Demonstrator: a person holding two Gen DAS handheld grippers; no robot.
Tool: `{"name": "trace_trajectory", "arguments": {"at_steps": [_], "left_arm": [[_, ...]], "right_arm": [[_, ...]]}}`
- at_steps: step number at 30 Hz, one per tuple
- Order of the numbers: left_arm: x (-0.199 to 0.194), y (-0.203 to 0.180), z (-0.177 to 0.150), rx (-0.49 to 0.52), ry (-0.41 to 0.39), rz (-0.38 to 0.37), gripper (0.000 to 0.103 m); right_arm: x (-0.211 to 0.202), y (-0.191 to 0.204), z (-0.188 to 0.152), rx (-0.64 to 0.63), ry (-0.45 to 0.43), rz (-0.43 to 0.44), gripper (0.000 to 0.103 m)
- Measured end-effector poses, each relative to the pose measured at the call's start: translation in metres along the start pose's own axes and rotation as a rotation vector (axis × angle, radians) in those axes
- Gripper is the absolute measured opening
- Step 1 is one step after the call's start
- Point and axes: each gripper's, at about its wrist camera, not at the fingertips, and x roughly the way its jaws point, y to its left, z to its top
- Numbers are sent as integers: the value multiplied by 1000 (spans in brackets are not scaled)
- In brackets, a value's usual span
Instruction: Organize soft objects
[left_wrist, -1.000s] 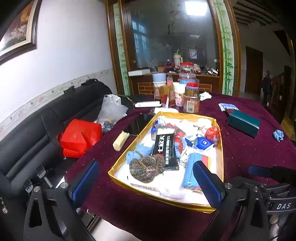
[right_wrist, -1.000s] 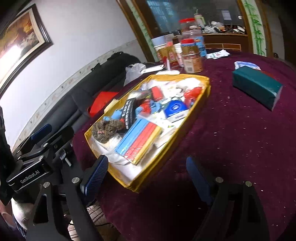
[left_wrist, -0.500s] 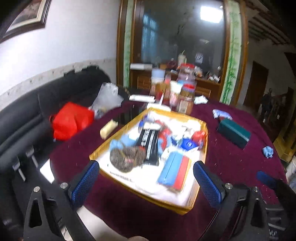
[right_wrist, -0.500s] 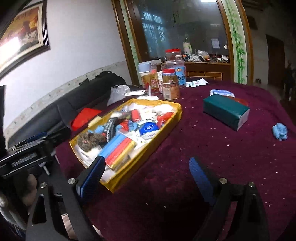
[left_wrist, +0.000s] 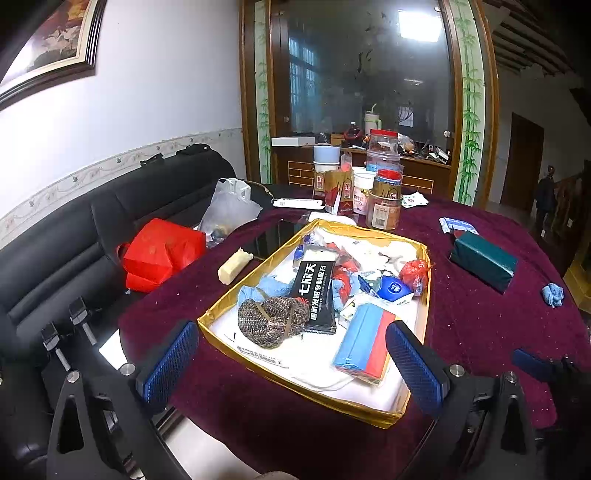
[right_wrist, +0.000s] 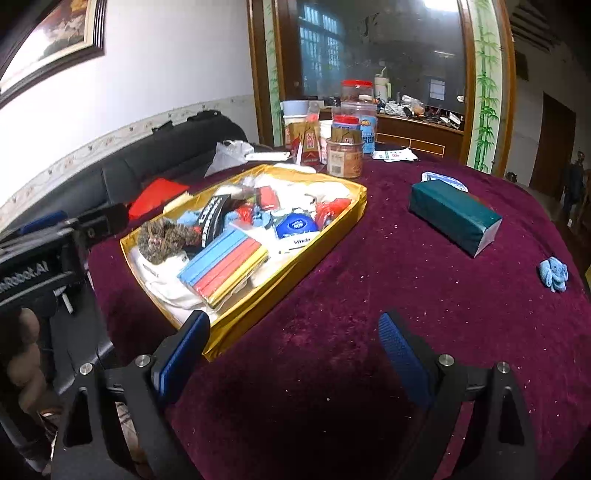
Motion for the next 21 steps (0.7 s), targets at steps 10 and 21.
{"name": "trace_trajectory", "arguments": {"at_steps": [10, 21], "left_arm": [[23, 9, -6, -14, 53, 10, 103], [38, 13, -11, -3, 100, 17, 103]], "right_arm": [[20, 13, 2, -37, 58, -18, 92], [35, 25, 3, -56, 99, 2, 92]]}}
